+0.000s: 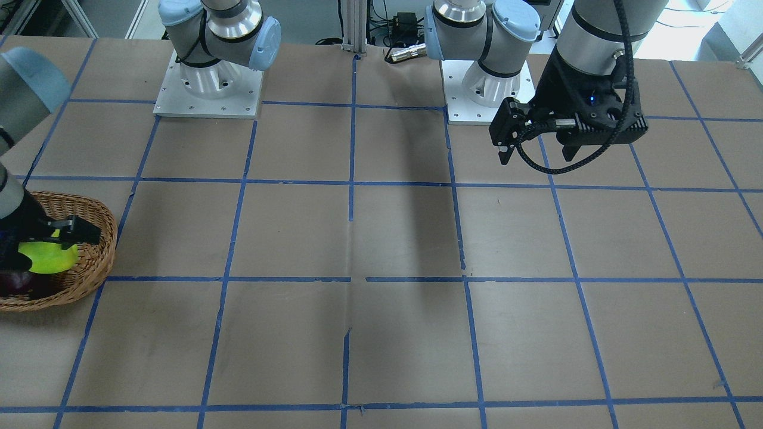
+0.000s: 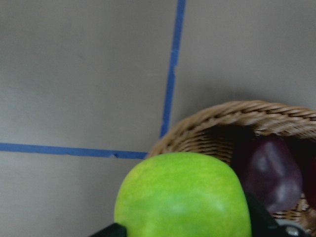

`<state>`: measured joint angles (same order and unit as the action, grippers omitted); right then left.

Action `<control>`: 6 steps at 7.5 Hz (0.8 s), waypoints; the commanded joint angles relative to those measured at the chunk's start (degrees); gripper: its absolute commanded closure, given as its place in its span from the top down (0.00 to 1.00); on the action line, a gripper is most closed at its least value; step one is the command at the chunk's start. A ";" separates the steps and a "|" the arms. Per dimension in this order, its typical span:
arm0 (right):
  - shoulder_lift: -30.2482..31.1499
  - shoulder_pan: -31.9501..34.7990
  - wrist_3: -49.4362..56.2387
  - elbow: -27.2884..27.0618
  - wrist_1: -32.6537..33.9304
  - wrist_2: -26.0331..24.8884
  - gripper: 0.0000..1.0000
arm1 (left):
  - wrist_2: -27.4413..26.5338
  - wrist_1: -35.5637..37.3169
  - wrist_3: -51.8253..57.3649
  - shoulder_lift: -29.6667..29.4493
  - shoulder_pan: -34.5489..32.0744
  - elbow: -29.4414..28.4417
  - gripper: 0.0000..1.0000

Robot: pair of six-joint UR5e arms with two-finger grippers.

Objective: Put all apples into basket
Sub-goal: 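Carry the green apple into the basket and open the right gripper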

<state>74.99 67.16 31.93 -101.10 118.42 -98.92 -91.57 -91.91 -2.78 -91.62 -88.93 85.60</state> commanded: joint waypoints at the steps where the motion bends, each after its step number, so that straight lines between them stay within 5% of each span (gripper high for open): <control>1: -0.90 -3.00 4.72 -4.26 2.77 -1.10 0.69 | 0.16 -0.02 -0.12 0.12 0.07 0.44 1.00; 2: -0.90 -3.08 5.07 -4.80 2.96 -0.67 0.90 | 0.16 -0.02 -0.12 0.03 0.07 0.44 1.00; 3: -0.90 -3.17 5.24 -4.81 2.79 -0.49 1.00 | 0.16 -0.02 -0.12 0.03 0.07 0.18 1.00; 6: 3.38 -3.08 4.72 -4.02 -1.66 -0.66 1.00 | 0.16 0.06 -0.12 0.12 0.07 0.44 1.00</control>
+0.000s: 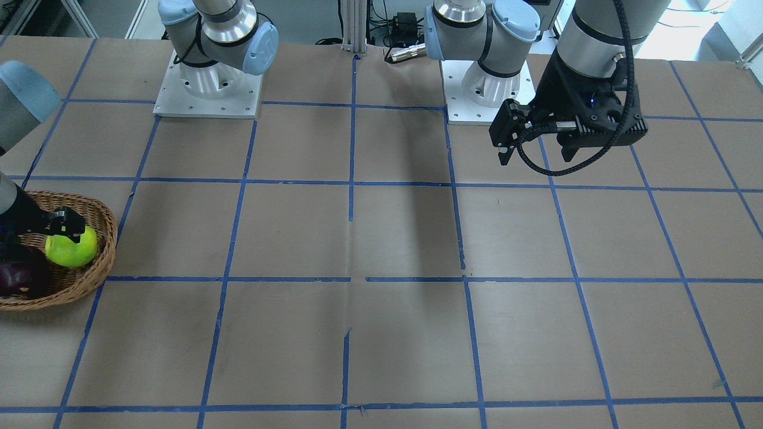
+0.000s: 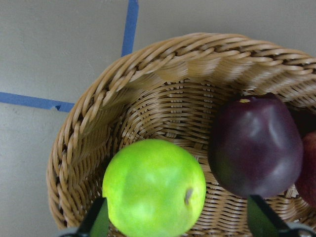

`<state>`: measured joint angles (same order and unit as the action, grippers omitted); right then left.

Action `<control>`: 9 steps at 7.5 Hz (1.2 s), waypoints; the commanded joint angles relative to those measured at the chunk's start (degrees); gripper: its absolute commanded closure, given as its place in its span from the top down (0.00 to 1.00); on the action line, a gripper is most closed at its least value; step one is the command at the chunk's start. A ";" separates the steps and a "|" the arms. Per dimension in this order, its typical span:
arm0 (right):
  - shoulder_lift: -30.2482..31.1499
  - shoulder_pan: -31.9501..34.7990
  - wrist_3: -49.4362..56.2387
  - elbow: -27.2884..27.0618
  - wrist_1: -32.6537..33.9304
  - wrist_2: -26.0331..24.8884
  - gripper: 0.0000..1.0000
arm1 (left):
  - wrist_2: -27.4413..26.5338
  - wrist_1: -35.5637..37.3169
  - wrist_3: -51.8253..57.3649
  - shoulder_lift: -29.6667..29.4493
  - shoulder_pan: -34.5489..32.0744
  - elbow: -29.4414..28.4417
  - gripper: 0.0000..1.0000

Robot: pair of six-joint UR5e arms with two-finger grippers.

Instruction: Put all apples into basket

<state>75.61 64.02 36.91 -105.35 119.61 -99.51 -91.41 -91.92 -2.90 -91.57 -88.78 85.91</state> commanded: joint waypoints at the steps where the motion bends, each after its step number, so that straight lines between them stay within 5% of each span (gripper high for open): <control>1: 7.32 0.23 -0.87 1.10 -8.81 0.10 1.00 | 0.00 0.07 0.00 0.07 -0.08 0.05 1.00; 3: 15.50 2.50 -15.39 3.73 -23.29 5.78 1.00 | 0.00 0.07 0.00 0.07 -0.08 0.13 1.00; 5: 19.57 12.83 -38.09 8.47 -32.13 8.71 1.00 | 0.00 0.07 0.00 0.25 -0.08 0.13 1.00; 9: 15.63 24.10 -48.58 15.61 -34.19 11.85 1.00 | -0.35 0.07 0.18 0.60 -0.08 0.48 1.00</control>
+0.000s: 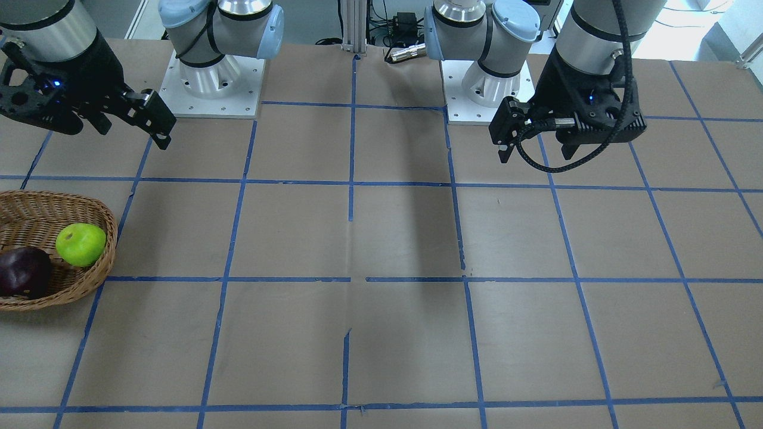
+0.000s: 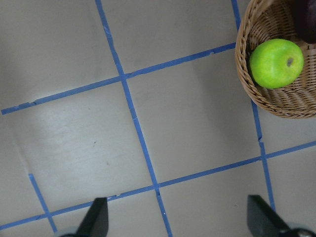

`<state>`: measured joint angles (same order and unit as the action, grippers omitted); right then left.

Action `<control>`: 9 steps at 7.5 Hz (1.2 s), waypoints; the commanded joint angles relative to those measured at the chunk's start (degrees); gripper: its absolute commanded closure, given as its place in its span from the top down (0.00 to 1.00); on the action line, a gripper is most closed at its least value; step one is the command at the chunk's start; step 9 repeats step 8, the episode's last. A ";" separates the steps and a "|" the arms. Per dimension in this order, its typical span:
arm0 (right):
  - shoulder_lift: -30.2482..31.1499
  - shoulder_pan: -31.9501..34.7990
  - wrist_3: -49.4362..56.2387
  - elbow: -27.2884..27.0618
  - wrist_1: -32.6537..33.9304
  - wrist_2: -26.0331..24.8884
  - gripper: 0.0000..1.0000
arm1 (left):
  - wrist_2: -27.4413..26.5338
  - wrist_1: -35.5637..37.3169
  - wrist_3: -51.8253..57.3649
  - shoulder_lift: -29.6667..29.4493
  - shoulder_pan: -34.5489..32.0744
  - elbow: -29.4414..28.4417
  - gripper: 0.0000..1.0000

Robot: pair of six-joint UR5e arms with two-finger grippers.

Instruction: Put all apples into basket

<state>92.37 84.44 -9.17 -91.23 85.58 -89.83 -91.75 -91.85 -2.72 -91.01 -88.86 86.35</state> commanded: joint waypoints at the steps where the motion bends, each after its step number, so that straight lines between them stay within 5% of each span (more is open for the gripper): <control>1: -2.01 5.97 -4.08 2.19 0.20 1.85 1.00 | 0.07 0.00 0.00 0.04 0.00 0.04 1.00; 9: -2.46 6.26 -3.40 4.22 0.03 1.06 1.00 | 0.08 0.00 -0.09 -0.04 0.00 0.13 1.00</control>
